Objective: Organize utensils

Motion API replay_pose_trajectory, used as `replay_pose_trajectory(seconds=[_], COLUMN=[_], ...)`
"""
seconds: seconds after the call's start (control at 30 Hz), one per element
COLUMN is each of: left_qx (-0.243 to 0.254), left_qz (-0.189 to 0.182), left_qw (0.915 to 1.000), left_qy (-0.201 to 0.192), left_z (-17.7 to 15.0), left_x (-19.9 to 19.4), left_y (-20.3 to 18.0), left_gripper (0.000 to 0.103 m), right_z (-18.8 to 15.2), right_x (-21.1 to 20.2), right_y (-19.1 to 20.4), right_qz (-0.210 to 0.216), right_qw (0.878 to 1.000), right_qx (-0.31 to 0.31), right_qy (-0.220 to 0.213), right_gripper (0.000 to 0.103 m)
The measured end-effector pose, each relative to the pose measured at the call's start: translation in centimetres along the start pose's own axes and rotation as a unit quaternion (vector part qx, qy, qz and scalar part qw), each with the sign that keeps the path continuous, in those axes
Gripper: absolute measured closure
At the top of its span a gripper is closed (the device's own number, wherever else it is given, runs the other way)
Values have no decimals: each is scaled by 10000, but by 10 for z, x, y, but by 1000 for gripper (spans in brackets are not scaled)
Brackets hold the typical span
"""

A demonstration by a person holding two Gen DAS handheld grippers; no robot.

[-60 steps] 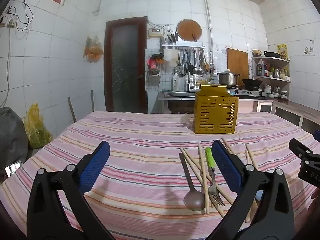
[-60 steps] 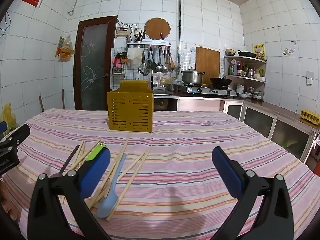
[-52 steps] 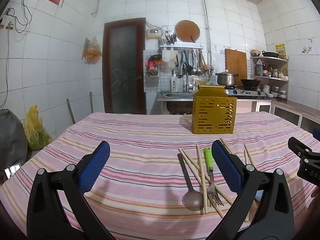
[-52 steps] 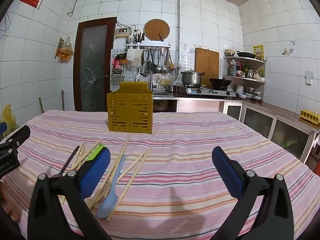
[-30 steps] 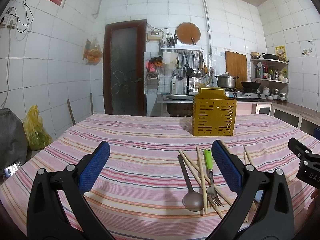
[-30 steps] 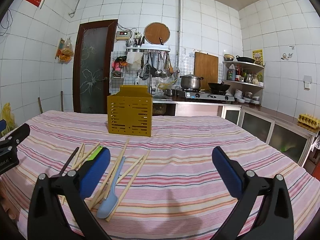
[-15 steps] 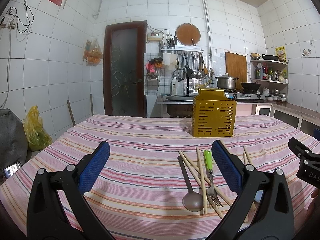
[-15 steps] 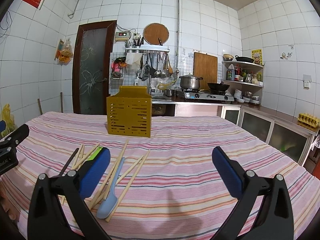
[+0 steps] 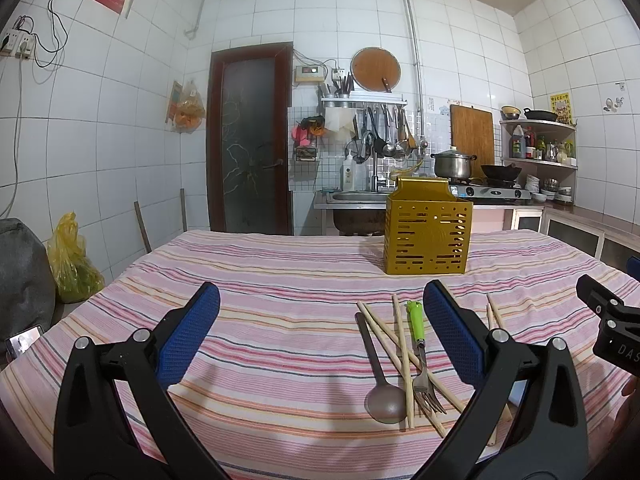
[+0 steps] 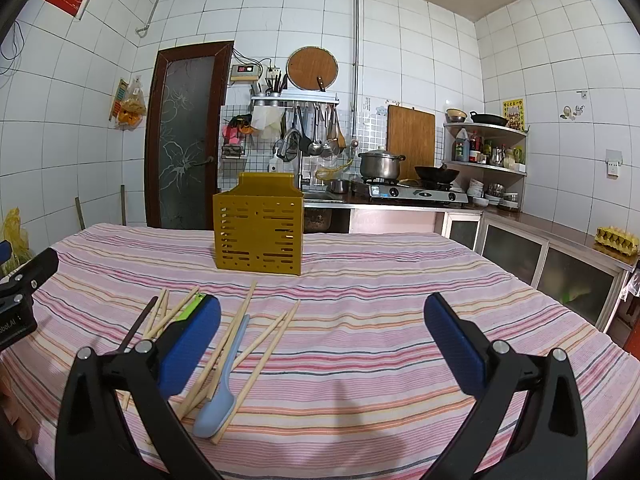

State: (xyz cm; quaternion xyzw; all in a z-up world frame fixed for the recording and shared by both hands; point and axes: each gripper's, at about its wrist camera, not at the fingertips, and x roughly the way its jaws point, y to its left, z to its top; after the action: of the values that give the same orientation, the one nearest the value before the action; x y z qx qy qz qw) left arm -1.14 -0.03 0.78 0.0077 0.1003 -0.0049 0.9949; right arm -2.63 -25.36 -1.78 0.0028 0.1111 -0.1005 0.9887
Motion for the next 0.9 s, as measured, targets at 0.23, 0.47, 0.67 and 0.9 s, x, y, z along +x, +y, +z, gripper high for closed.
replay_pose_trajectory(seconds=[0.23,0.47,0.67,0.9], left_qx=[-1,-4,2,2], left_qz=[0,0,1,1], left_qw=[10000,10000,10000,10000], left_qy=[-2,3,-6,-2], left_z=[0,0,0,0], left_x=[0,-1,0,0], left_y=[0,1,0,-1], left_gripper=[5,5,5,5], right_z=[0,0,-1,-1], right_x=[0,0,0,0], right_y=[0,0,0,0], right_qz=[0,1,0,1], right_qw=[10000,10000,10000,10000], right_qx=[1,4,3,9], right_qy=[2,1,-1,-2], right_gripper=[4,4,4,4])
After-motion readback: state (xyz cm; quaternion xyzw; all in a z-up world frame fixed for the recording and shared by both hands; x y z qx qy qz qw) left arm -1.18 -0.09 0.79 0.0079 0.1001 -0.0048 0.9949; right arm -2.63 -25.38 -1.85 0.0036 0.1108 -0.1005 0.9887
